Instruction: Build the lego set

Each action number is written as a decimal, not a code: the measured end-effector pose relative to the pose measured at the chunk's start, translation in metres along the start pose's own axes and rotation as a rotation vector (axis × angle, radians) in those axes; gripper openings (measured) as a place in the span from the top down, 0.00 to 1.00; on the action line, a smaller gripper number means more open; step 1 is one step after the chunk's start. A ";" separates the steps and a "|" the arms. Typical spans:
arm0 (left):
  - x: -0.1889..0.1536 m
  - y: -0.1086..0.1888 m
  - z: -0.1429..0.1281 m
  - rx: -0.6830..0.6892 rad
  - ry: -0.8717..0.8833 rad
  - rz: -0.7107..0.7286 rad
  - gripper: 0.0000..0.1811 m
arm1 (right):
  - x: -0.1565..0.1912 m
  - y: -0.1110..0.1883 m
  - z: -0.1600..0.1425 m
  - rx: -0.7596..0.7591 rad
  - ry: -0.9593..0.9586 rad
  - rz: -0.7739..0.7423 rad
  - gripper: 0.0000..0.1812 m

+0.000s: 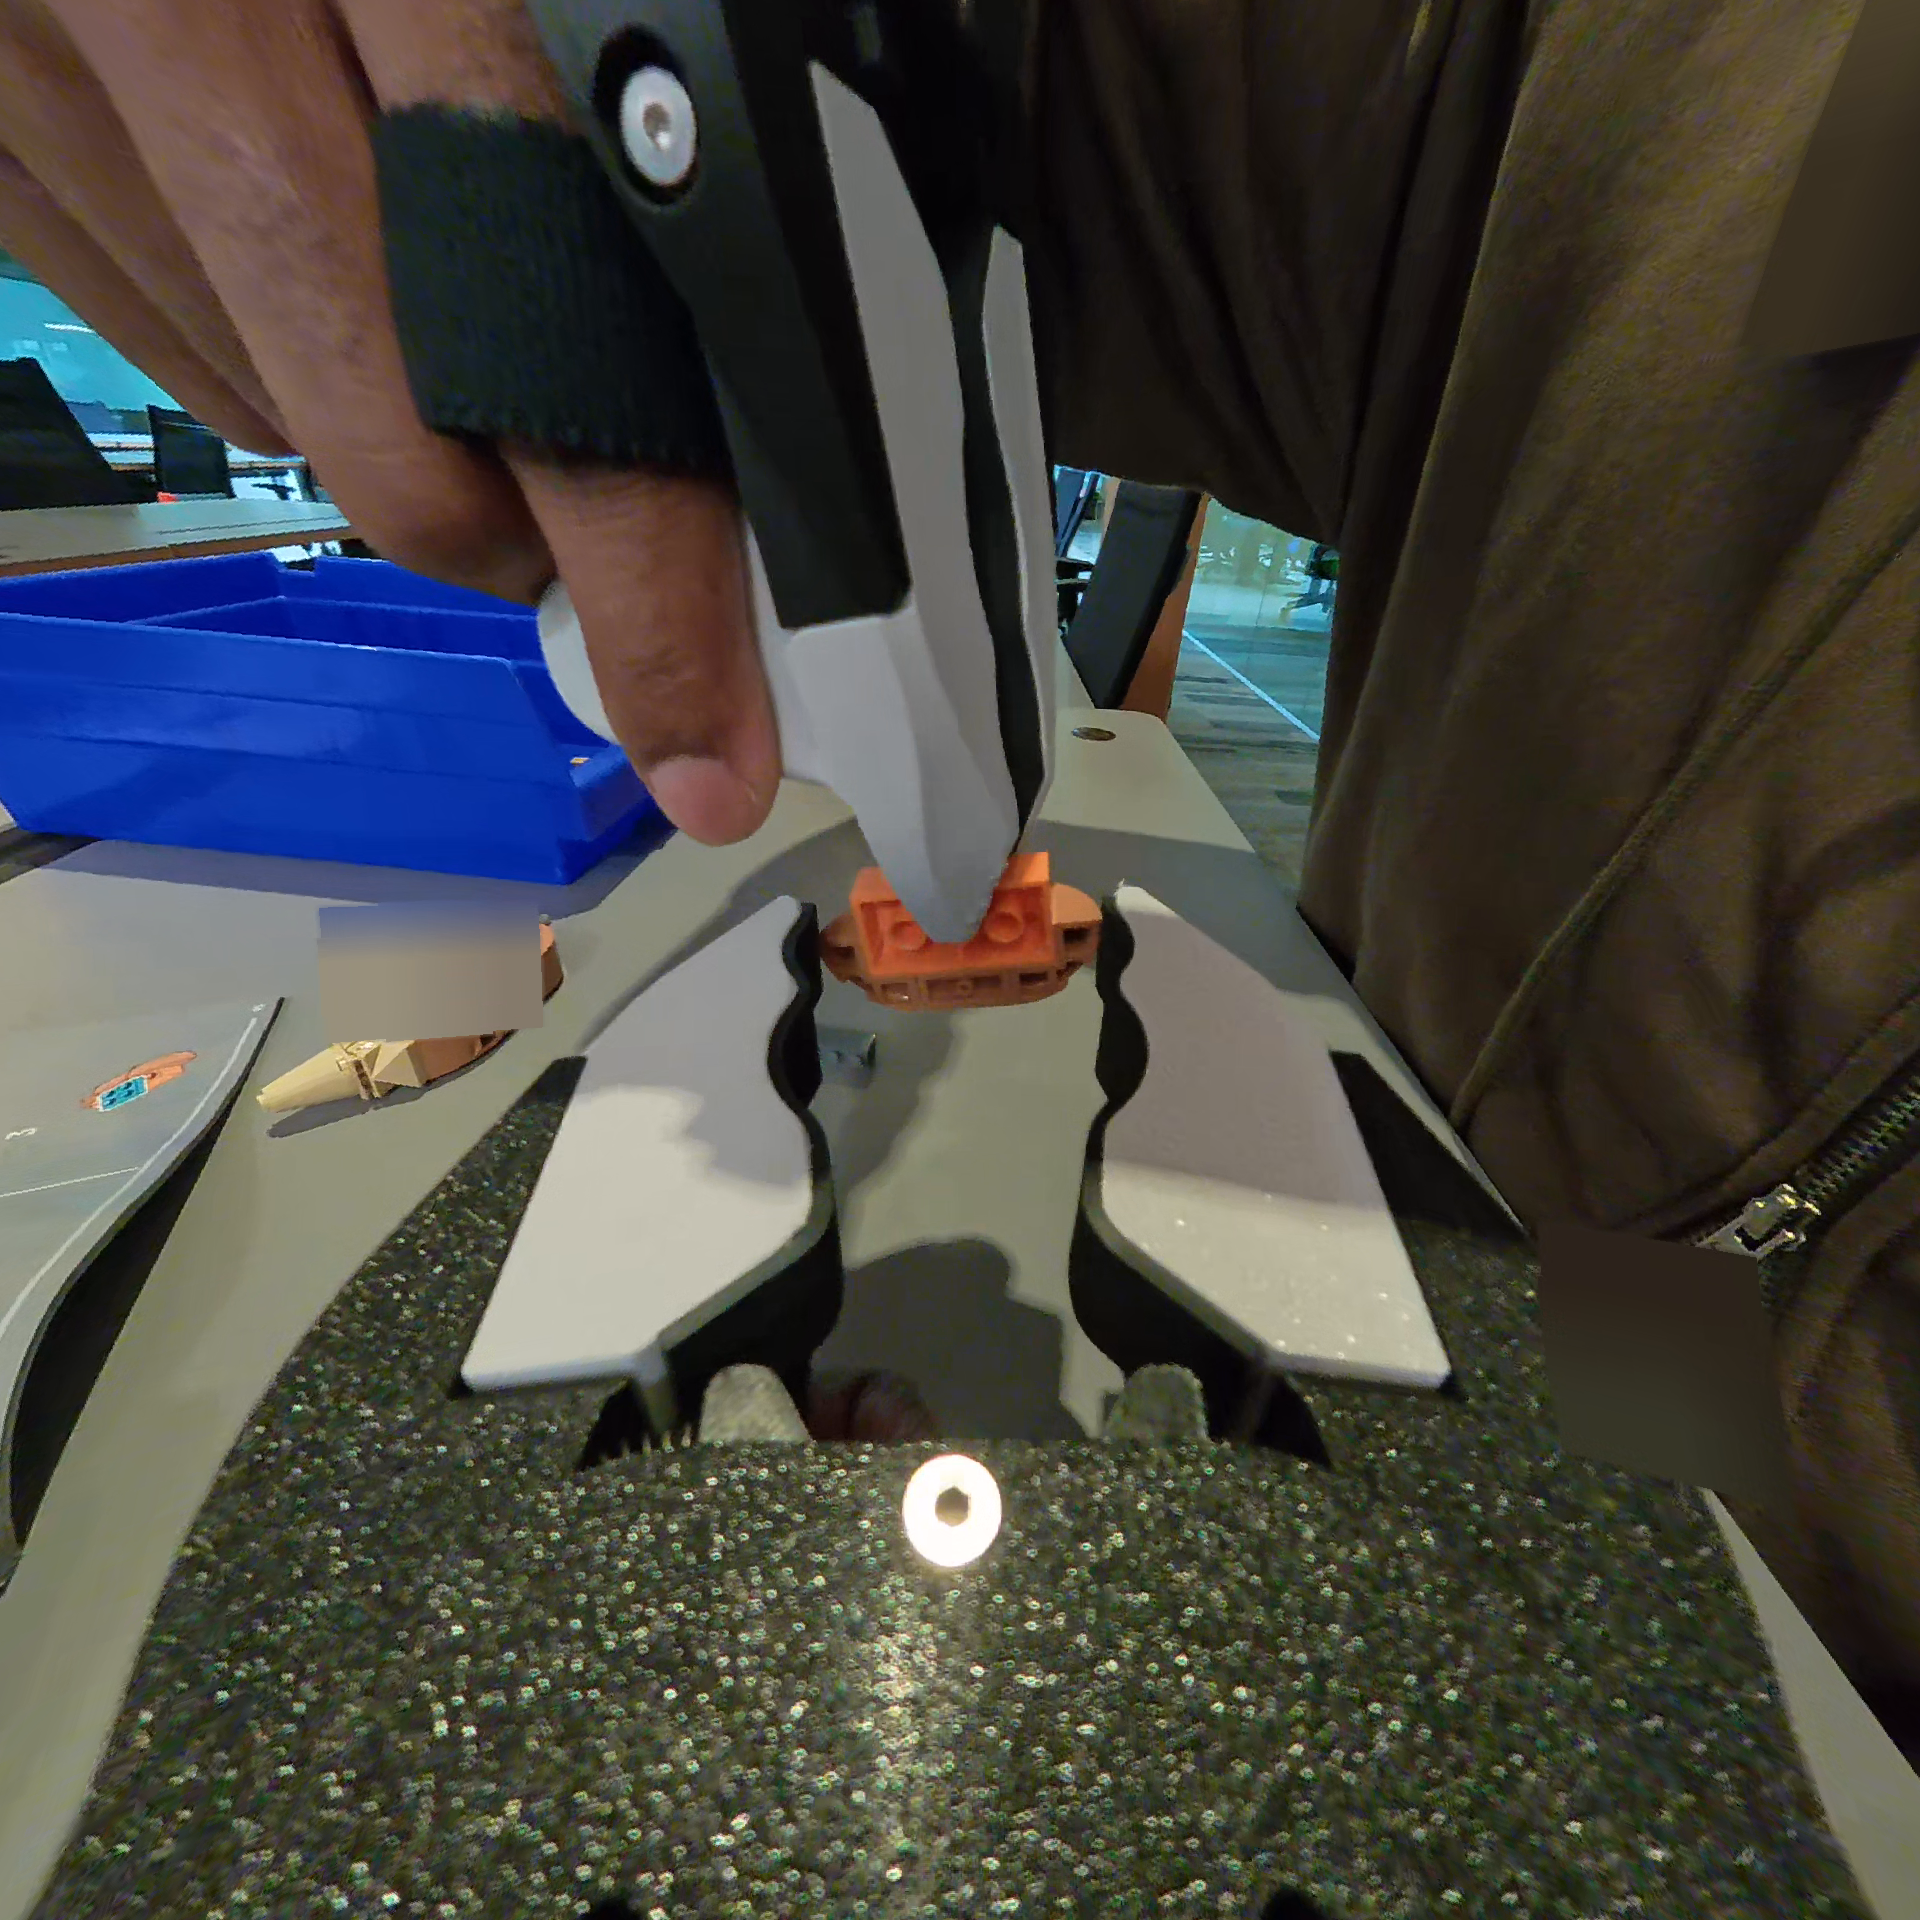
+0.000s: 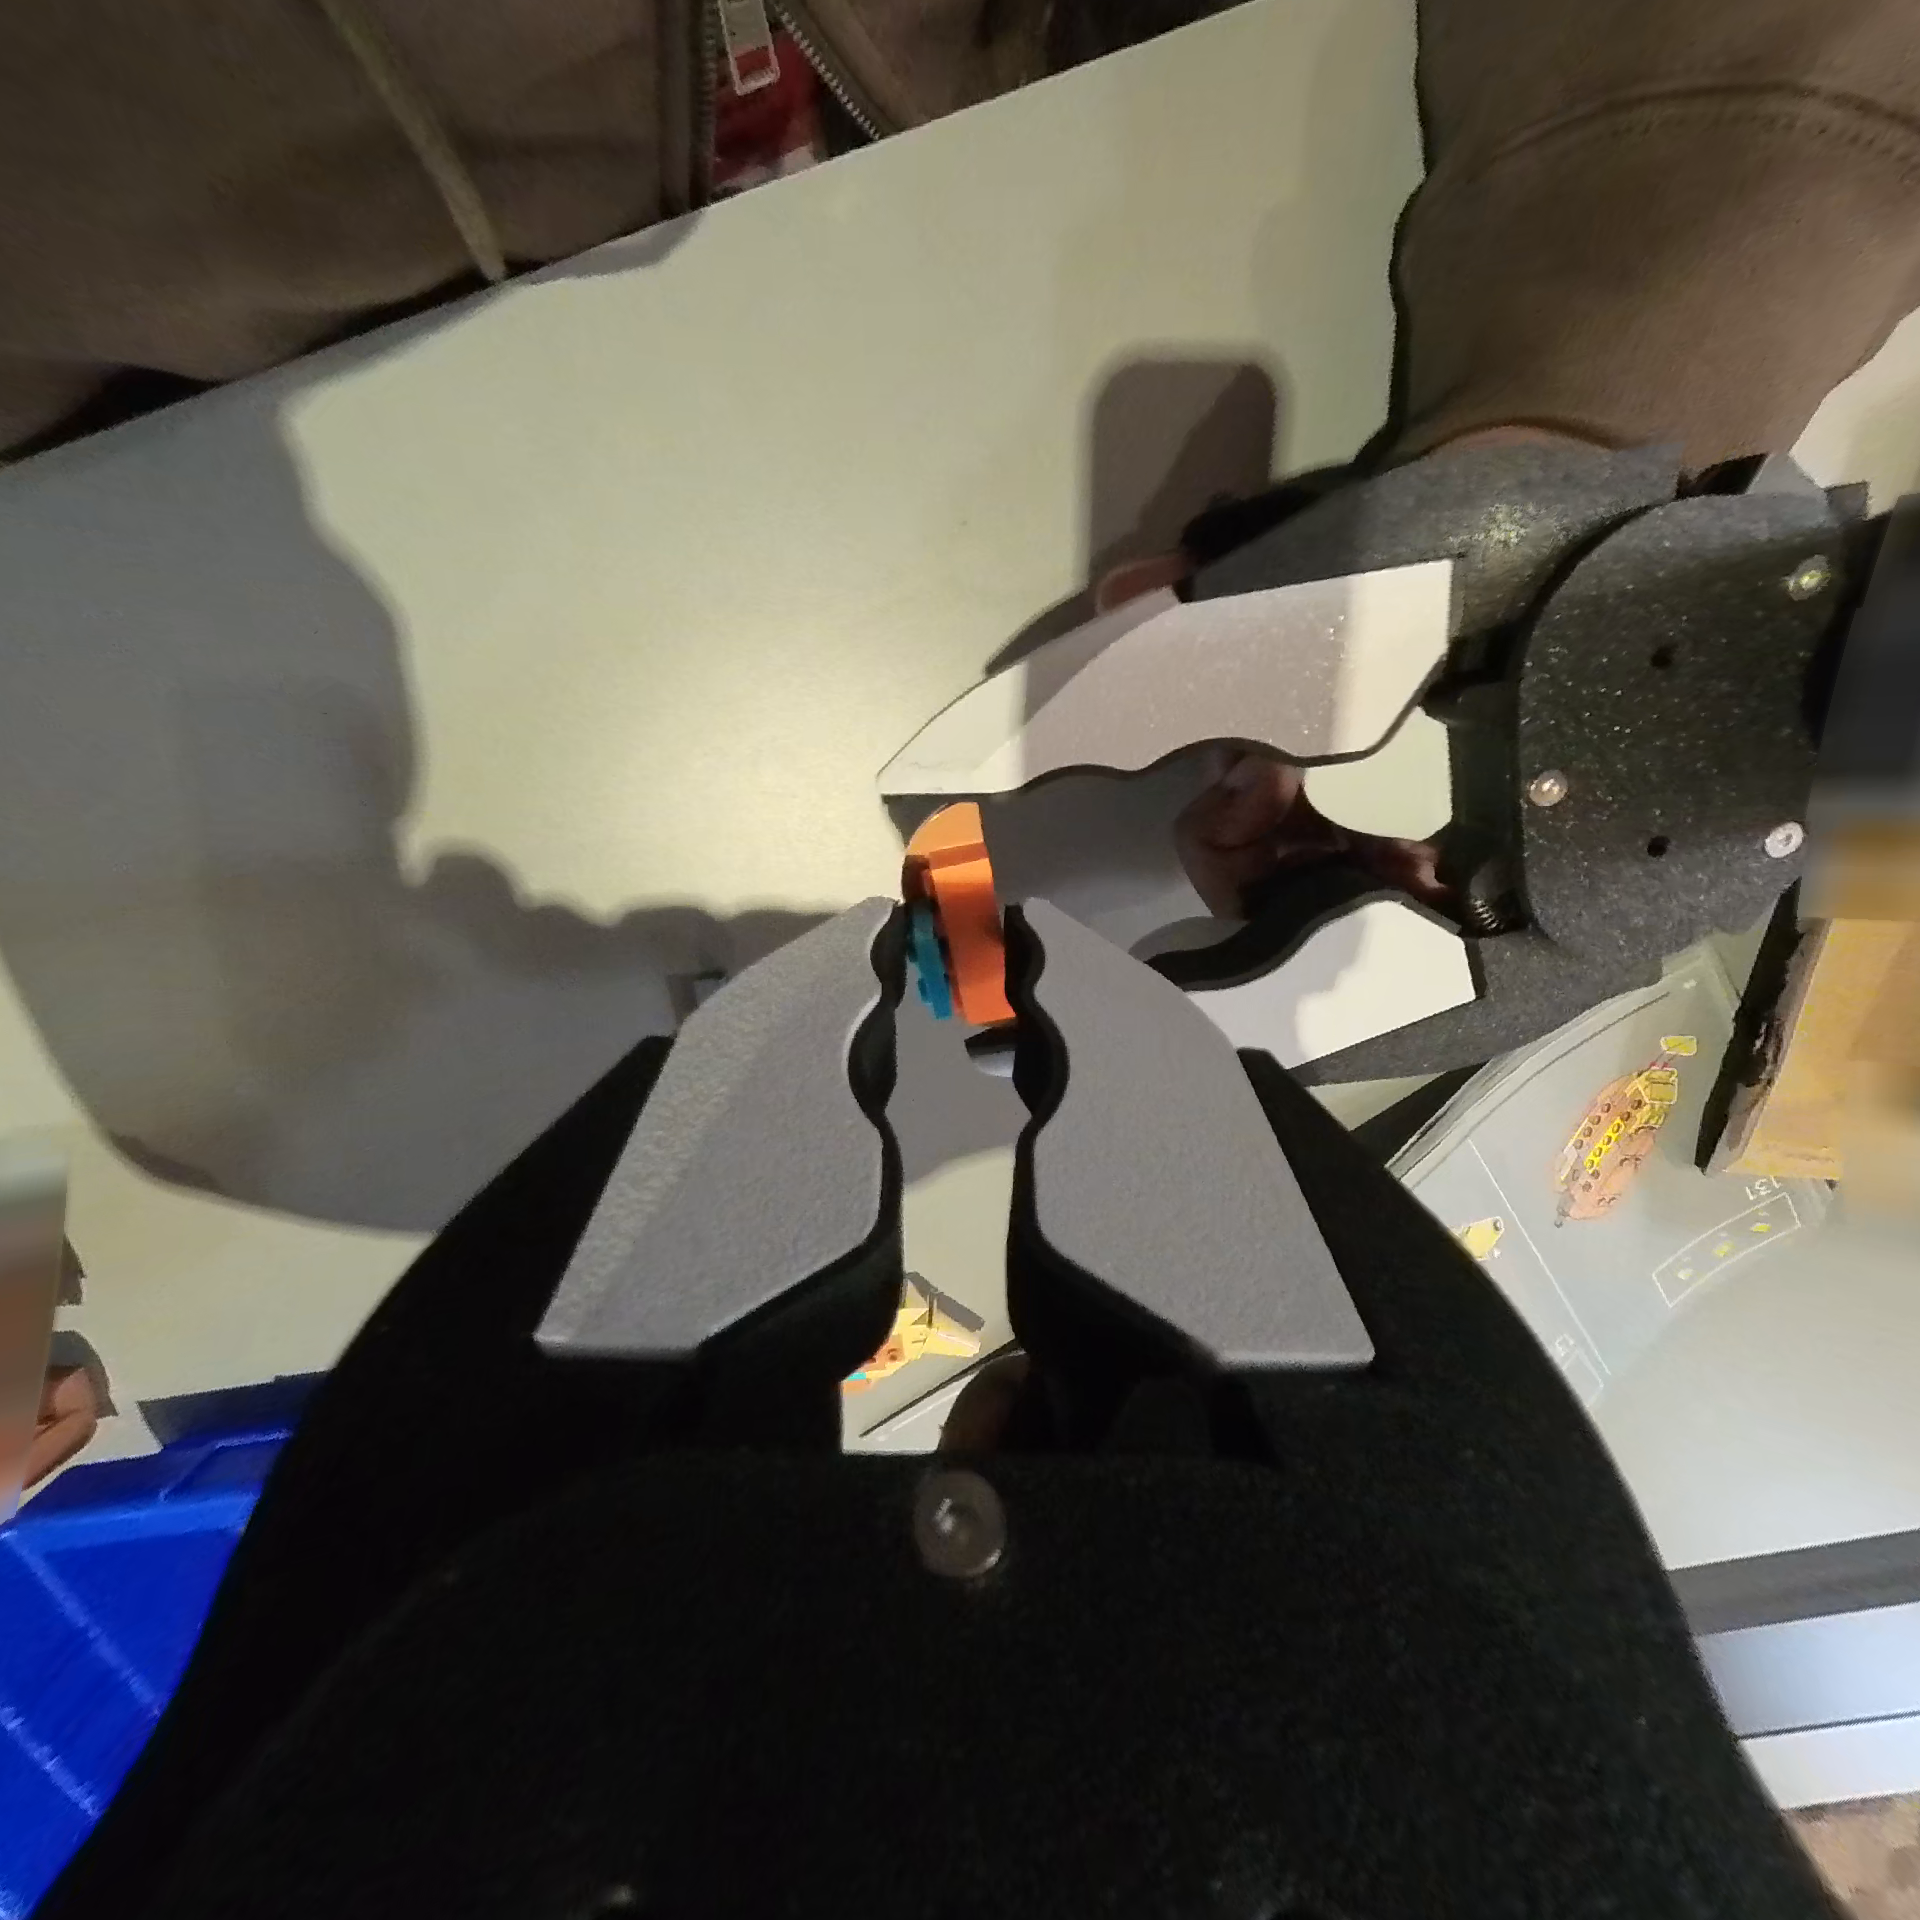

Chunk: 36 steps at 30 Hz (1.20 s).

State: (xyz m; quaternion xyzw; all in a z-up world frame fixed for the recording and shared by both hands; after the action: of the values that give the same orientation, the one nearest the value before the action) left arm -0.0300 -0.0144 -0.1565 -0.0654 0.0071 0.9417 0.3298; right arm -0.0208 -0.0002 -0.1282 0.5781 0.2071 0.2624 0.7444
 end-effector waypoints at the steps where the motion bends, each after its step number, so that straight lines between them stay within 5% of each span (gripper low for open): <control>1: 0.000 0.000 0.000 0.002 0.001 -0.003 0.71 | 0.000 0.000 0.000 0.000 0.005 -0.002 0.90; 36: -0.007 -0.003 -0.003 0.023 0.042 -0.072 0.71 | 0.007 -0.011 0.000 -0.035 -0.022 -0.101 0.90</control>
State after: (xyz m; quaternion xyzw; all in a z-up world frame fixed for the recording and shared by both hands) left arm -0.0222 -0.0165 -0.1583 -0.0817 0.0228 0.9275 0.3641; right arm -0.0138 0.0025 -0.1387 0.5566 0.2229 0.2218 0.7690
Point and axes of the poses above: each gripper's, where its closed fingertips meet, y back along the fingers, z out of its top, x = y × z across the jaws, the point moved 3 cm from there along y, back along the fingers, and after that the axes turned 4 degrees about y, right-handed, at the moved point
